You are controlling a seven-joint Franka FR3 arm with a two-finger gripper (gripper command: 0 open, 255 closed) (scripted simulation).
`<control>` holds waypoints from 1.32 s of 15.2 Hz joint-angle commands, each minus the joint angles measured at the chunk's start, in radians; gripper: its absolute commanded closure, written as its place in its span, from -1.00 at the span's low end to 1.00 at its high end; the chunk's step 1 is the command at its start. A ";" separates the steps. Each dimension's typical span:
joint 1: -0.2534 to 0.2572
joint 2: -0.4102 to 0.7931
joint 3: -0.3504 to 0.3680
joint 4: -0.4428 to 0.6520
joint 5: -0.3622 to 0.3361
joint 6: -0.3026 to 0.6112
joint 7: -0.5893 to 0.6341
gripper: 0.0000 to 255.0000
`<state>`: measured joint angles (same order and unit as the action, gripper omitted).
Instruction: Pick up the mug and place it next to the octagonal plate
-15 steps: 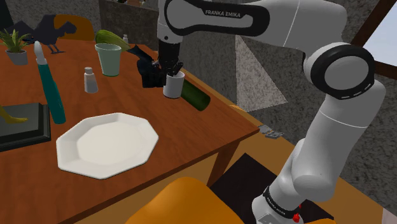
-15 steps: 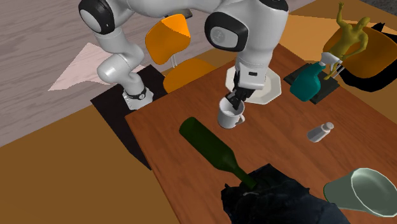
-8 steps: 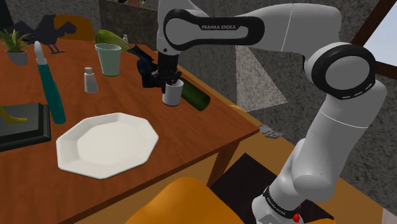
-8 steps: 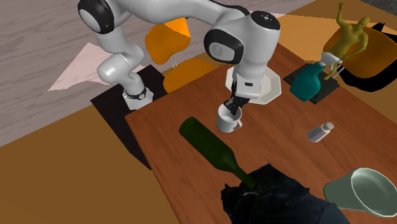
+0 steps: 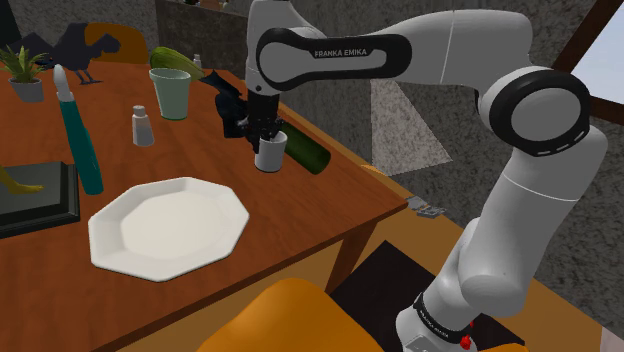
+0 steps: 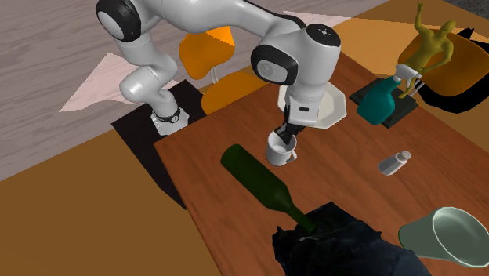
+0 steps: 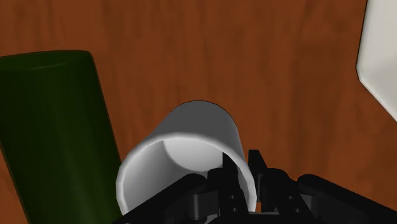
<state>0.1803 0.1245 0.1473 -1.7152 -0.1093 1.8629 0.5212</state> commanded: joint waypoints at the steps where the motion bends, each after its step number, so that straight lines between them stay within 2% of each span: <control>1: 0.000 0.000 0.000 0.000 0.000 0.000 0.000 1.00; 2: 0.000 0.000 0.000 0.000 0.000 0.000 0.000 1.00; 3: 0.000 0.000 0.000 0.000 0.000 0.000 0.000 -1.00; 8: 0.000 0.000 0.000 0.000 0.000 0.000 0.000 -1.00; 12: 0.006 -0.004 0.005 0.122 0.003 -0.126 -0.003 -1.00; 20: 0.006 -0.004 0.005 0.122 0.003 -0.125 -0.003 -1.00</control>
